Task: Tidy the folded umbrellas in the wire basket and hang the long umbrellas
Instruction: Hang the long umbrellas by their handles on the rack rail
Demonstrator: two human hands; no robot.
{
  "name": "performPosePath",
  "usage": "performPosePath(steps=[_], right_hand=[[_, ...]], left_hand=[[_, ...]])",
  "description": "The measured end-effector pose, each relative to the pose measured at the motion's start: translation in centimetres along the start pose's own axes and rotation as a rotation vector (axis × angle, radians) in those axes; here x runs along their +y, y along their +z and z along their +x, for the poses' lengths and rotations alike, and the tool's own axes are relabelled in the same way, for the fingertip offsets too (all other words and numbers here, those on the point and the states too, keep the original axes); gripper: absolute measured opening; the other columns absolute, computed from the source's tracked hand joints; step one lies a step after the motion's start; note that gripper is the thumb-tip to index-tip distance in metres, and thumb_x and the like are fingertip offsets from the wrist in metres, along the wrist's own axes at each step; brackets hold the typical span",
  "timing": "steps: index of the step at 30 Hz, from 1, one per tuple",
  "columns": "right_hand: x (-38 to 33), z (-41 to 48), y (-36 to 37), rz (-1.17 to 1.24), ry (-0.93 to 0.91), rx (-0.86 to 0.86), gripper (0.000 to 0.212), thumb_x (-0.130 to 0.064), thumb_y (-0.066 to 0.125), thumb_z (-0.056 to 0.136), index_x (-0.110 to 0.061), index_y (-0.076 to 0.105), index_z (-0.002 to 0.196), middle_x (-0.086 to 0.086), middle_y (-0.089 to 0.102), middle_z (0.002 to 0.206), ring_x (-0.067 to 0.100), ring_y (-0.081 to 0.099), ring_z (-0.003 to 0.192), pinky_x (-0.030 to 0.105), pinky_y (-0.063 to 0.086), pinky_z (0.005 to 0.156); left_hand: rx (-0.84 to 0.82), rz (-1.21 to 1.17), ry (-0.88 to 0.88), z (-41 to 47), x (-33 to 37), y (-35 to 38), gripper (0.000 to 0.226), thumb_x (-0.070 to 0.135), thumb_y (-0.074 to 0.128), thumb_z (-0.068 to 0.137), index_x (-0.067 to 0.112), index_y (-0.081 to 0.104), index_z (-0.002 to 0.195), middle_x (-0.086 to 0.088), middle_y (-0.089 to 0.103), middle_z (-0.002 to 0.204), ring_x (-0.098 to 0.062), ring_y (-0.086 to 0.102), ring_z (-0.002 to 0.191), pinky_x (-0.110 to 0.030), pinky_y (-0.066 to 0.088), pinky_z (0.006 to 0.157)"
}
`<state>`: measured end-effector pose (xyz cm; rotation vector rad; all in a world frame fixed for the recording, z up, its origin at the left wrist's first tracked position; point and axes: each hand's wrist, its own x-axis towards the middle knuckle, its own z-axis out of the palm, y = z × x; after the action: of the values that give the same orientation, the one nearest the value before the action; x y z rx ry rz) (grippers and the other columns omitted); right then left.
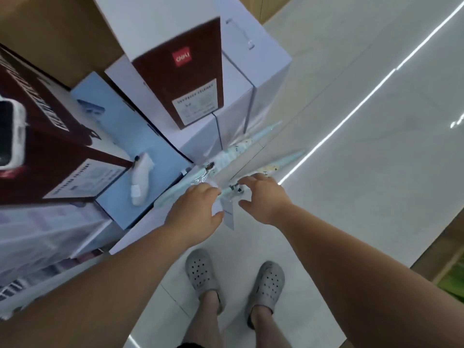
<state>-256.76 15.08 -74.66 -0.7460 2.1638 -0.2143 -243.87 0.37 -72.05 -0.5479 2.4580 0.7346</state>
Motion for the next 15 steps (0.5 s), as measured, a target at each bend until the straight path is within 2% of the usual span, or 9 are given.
performPosePath(steps=[2,5,9,15], right_hand=[[1.0,1.8,1.1,0.000,0.000,0.009,0.061,-0.034,0.061,0.093,-0.032,0.041,0.150,-0.002,0.041,0.153,0.030,0.042,0.134,0.042,0.042,0.106],[2.0,3.8,2.6,-0.025,-0.006,-0.010,0.065,-0.031,0.062,0.092,-0.032,0.037,0.152,-0.004,0.038,0.155,0.029,0.042,0.135,0.043,0.043,0.107],[2.8,5.3,4.4,-0.053,-0.020,0.013,0.068,-0.029,0.067,0.089,-0.030,0.038,0.151,-0.003,0.038,0.154,0.028,0.041,0.134,0.040,0.042,0.107],[3.3,6.8,5.4,-0.136,-0.093,0.130,0.054,-0.029,0.065,0.089,-0.030,0.049,0.140,-0.007,0.051,0.142,0.026,0.042,0.131,0.040,0.041,0.100]], left_hand=[[0.015,0.040,-0.009,0.8,-0.6,1.0,0.051,0.035,0.058,0.097,0.019,0.048,0.144,0.000,0.048,0.145,-0.025,0.044,0.131,-0.040,0.043,0.104],[0.054,0.065,-0.025,1.4,-1.7,2.3,0.044,0.027,0.055,0.099,0.017,0.051,0.142,-0.004,0.056,0.134,-0.028,0.053,0.118,-0.041,0.049,0.091],[0.154,0.053,-0.025,1.6,-2.5,3.6,0.034,0.011,0.058,0.096,0.013,0.064,0.129,-0.008,0.066,0.112,-0.033,0.063,0.094,-0.042,0.053,0.074],[0.238,-0.098,0.034,1.4,-2.0,3.7,0.027,0.001,0.064,0.092,0.004,0.072,0.118,-0.013,0.070,0.107,-0.036,0.068,0.093,-0.046,0.058,0.083]])
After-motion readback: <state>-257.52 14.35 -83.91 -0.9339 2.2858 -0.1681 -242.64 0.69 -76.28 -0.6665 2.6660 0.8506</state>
